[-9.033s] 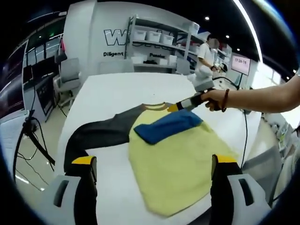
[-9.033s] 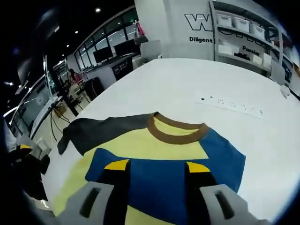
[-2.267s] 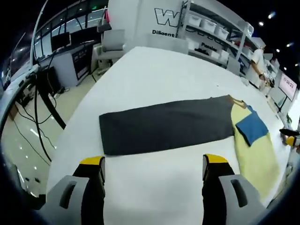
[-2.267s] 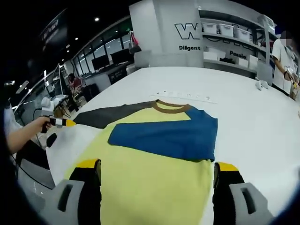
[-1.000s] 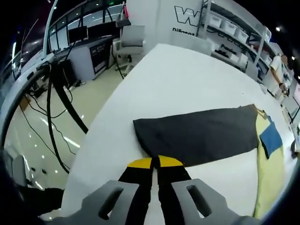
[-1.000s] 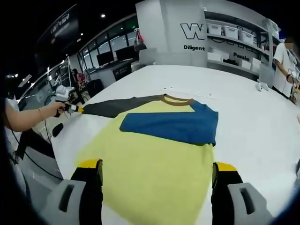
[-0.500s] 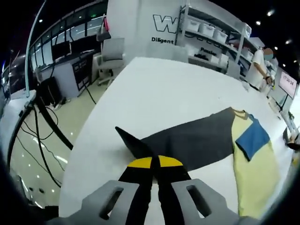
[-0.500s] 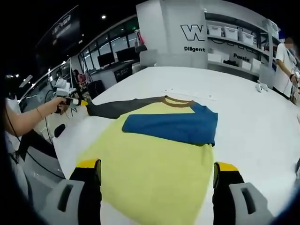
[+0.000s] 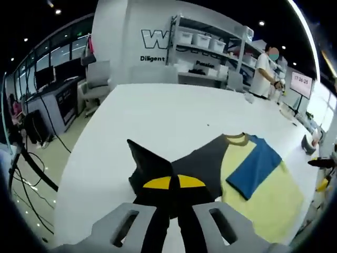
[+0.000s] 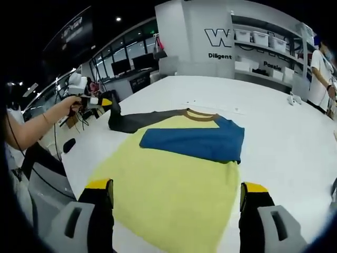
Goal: Fold the garment on the visible template until the final outline fits inside the template.
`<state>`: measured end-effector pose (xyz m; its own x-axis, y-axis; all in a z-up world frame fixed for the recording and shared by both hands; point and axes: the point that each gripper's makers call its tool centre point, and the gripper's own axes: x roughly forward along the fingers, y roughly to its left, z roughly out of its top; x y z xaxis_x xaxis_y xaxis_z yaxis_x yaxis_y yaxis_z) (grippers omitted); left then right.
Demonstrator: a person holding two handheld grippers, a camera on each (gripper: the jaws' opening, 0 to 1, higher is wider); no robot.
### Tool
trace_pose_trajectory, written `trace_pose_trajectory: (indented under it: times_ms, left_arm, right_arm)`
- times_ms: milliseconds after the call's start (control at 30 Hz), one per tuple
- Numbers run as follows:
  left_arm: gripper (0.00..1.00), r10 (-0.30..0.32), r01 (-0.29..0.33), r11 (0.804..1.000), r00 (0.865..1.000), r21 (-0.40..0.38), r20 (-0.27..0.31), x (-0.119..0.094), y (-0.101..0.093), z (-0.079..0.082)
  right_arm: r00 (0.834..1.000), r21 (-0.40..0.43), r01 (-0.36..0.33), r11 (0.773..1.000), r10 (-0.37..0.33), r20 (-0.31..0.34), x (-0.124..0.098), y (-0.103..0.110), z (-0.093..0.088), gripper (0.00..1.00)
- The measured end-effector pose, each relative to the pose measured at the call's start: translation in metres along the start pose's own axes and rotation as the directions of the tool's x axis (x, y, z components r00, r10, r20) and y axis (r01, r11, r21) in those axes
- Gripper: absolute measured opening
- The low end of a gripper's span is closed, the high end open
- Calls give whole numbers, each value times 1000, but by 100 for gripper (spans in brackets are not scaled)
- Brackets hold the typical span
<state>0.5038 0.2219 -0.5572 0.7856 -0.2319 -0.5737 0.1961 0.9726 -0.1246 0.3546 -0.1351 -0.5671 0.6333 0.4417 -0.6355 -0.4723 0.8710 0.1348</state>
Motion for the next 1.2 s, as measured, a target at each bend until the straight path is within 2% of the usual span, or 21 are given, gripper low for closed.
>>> trace_pose_trajectory:
  times_ms: [167,333,367,400,433,467,633,900,1133,1167,1200]
  left_arm:
    - [2,-57,57,998,998,-20,11,8,-27,8]
    - [2,-109,109,994,993,-3,32,17,-64,25]
    - [2,-113,113,994,993,-4,35,17,-66,27]
    - [2,-138,139,990,990,0,40,21,-80,32]
    - [2,-141,141,990,989,2,41,22,-82,33]
    - [2,-158,157,987,986,18,46,27,-95,38]
    - [2,-213,210,976,975,54,58,40,-135,52]
    - [2,-286,282,957,957,75,51,56,-190,59]
    - [2,-330,327,940,944,102,22,68,-229,53]
    - [2,-348,345,931,937,121,9,72,-240,51]
    - [2,-352,348,929,936,128,5,73,-242,51]
  right_arm:
    - [1000,-6,-9,1000,9,0,-1,1,1,99]
    - [999,-16,-33,999,33,-8,-2,7,0,99]
    - [999,-17,-34,999,34,-10,-2,8,-1,99]
    - [999,-21,-36,999,36,-16,-2,8,-2,99]
    - [999,-23,-37,999,37,-16,-2,9,-2,99]
    - [999,-26,-42,999,41,-20,-2,10,-4,99]
    - [999,-28,-47,998,47,-24,-4,11,-6,99]
    - [999,-3,-40,999,40,-34,-8,6,-14,99]
    - [999,2,-39,999,39,-36,-9,3,-15,99]
    - [998,2,-37,999,37,-41,-9,2,-16,99]
    - [998,2,-36,999,36,-42,-9,2,-16,99]
